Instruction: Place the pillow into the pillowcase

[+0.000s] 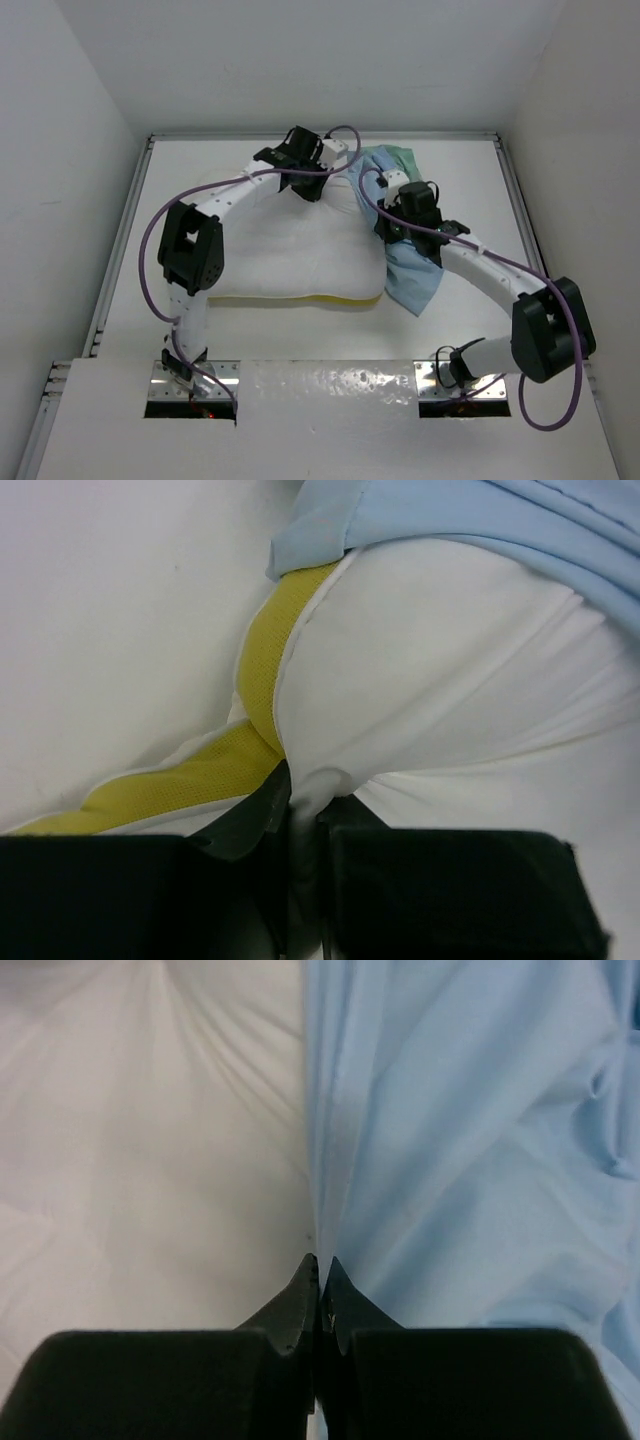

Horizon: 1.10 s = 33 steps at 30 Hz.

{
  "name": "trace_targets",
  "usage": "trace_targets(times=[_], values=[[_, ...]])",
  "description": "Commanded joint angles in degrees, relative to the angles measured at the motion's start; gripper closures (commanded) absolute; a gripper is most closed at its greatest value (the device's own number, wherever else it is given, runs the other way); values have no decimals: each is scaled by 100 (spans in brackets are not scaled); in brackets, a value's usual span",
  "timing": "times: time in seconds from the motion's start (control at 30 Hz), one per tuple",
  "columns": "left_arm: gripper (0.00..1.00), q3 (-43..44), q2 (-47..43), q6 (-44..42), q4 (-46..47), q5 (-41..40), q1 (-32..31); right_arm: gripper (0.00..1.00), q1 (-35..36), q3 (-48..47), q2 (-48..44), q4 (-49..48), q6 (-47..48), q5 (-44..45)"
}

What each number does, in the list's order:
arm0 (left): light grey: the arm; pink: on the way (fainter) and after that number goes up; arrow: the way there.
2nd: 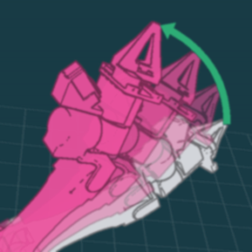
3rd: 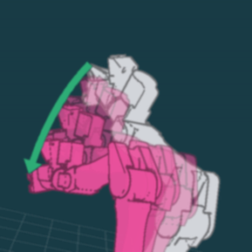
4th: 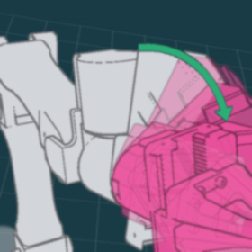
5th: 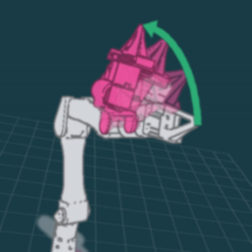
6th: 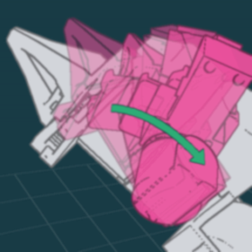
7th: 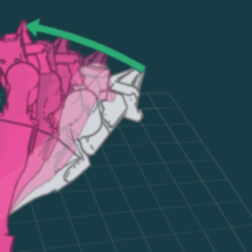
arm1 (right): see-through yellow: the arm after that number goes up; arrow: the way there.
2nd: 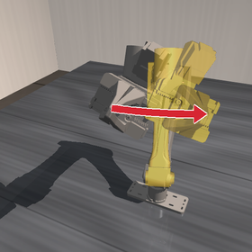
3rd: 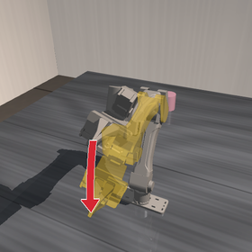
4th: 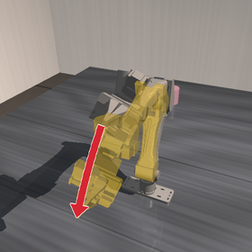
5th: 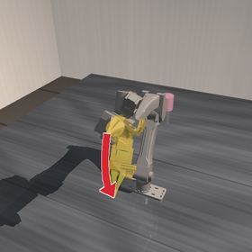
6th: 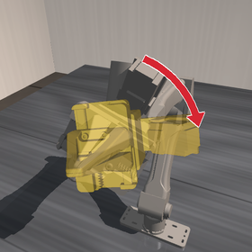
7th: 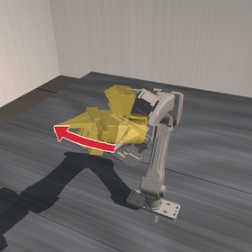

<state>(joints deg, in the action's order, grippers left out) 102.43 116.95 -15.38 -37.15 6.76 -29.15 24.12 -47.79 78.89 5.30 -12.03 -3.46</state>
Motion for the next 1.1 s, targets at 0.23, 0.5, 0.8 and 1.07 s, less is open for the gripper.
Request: trace_targets(times=[0.23,0.5,0.8,1.07], values=[[80,415,372,1275,1044,-501,251,1,770,-1125,337,496,-590,45],[15,929,-353,-312,498,325,577,6,-1330,-1058,-822,1700,-987,494],[24,-1116,-1824,-3973,-1374,-183,-1531,19,-2306,418,-1254,1176,-1723,1014],[0,-2956,-1939,-3429,-418,-1176,-2921,6,-2561,1175,-622,279,-1258,401]])
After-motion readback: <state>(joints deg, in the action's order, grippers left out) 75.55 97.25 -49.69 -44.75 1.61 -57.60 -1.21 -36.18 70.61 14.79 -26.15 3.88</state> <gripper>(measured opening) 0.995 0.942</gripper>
